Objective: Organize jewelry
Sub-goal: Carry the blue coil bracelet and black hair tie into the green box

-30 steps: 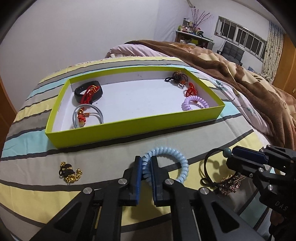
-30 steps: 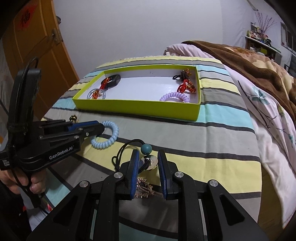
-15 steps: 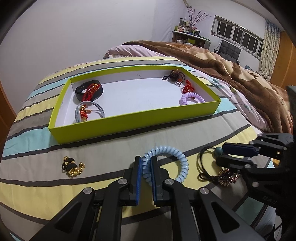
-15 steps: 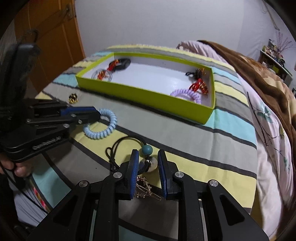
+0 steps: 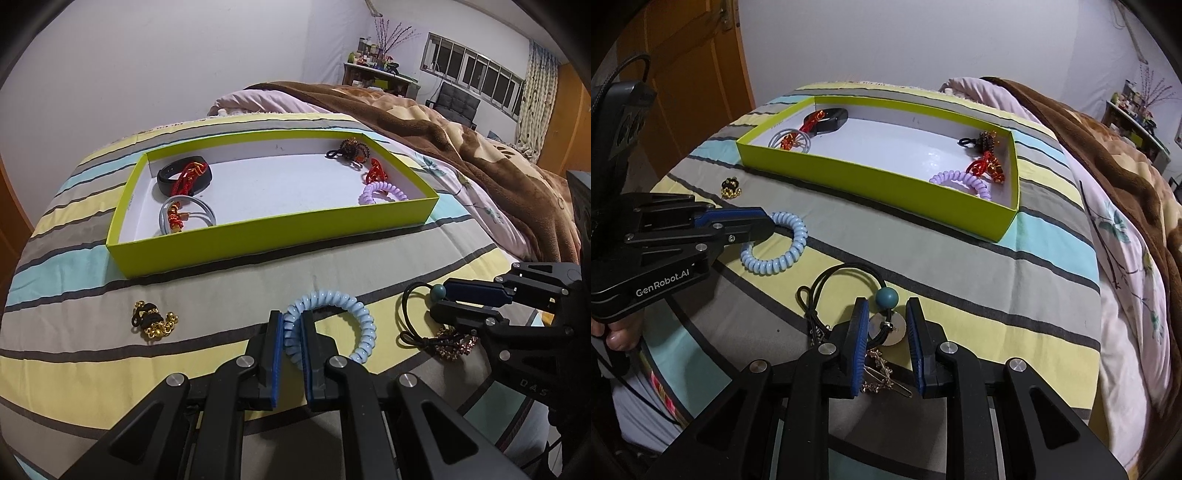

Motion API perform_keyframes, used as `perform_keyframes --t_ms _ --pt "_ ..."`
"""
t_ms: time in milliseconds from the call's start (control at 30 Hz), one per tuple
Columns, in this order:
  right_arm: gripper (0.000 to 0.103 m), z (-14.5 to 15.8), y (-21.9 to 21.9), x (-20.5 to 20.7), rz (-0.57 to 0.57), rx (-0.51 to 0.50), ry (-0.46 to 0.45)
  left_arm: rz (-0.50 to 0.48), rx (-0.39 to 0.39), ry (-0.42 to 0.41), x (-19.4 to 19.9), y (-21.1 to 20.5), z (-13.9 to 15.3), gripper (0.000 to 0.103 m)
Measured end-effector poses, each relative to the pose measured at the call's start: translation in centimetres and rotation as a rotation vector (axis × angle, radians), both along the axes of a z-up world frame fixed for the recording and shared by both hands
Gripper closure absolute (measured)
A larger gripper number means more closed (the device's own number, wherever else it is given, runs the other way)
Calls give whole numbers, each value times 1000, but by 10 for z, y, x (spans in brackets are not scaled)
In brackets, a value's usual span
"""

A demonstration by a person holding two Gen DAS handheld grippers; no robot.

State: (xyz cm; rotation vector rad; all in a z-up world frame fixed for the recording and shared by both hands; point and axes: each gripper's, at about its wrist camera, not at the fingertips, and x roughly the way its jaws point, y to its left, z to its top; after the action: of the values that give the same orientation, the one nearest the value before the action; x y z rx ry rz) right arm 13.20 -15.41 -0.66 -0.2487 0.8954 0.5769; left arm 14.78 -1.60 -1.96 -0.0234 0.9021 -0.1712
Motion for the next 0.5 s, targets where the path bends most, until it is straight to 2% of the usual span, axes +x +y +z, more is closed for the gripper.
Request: perform_keyframes --t_ms 267,500 --pt "82 17 -10 -1 -39 83 -33 18 -23 -19 -6 10 7 94" --pt "82 35 -14 -1 -57 139 -70 30 -52 -69 -12 20 26 94"
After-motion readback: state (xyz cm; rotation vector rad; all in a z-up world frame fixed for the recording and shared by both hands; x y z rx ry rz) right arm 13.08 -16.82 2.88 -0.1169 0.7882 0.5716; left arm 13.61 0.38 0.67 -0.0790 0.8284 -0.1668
